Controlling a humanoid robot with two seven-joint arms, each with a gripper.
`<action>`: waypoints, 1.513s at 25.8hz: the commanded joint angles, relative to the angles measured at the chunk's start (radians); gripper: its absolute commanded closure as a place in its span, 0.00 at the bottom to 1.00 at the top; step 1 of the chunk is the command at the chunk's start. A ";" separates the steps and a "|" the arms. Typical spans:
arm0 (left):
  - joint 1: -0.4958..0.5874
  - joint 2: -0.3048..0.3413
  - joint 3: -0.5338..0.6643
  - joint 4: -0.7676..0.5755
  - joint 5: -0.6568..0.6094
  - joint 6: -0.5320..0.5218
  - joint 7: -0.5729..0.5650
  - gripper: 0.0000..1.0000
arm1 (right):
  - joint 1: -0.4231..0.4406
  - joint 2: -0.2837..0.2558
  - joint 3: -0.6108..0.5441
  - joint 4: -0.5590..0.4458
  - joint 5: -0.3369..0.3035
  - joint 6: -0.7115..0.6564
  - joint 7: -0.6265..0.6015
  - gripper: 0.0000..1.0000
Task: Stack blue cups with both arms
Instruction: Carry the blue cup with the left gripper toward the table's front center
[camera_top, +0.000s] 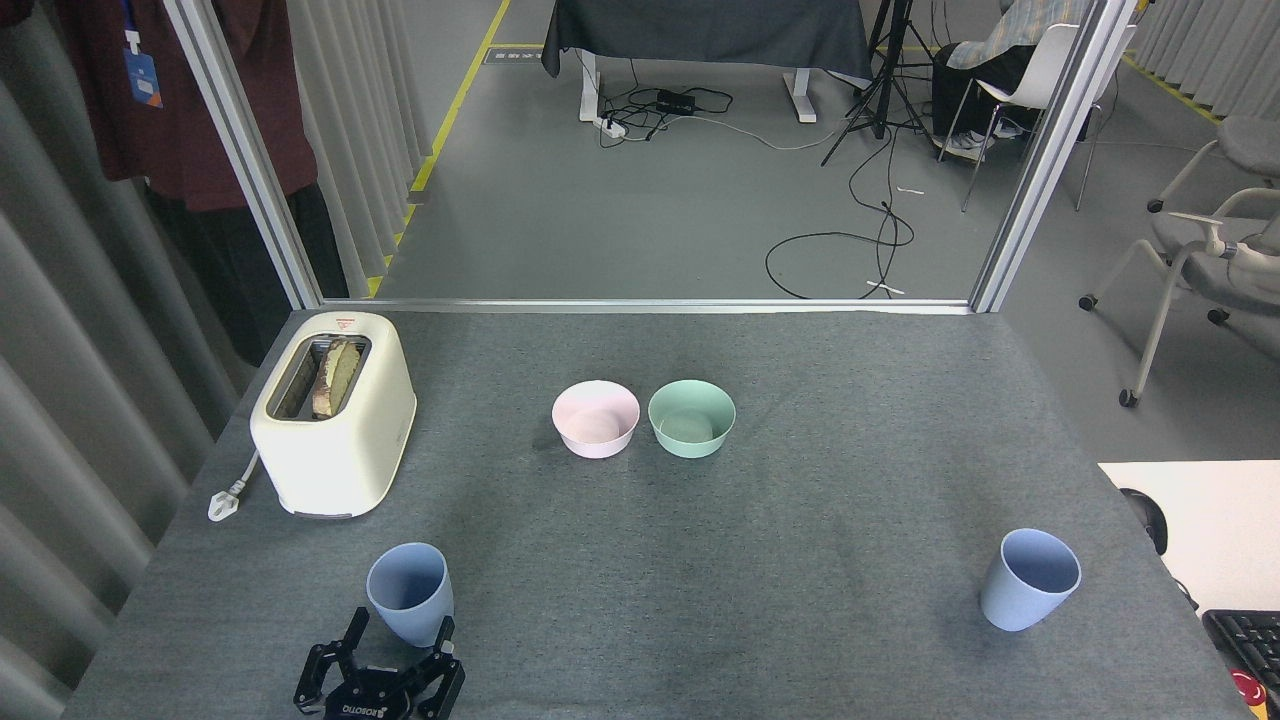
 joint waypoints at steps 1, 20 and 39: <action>-0.072 -0.002 -0.001 0.086 0.000 0.003 0.004 0.00 | -0.001 -0.001 0.000 0.004 0.000 0.000 0.000 0.00; 0.040 -0.013 -0.188 -0.282 -0.073 -0.101 -0.036 0.58 | -0.009 0.011 0.000 0.030 0.021 0.002 0.000 0.00; -0.060 -0.228 -0.440 -0.015 -0.290 -0.116 -0.025 0.21 | -0.009 0.008 -0.002 0.035 0.021 0.002 0.000 0.00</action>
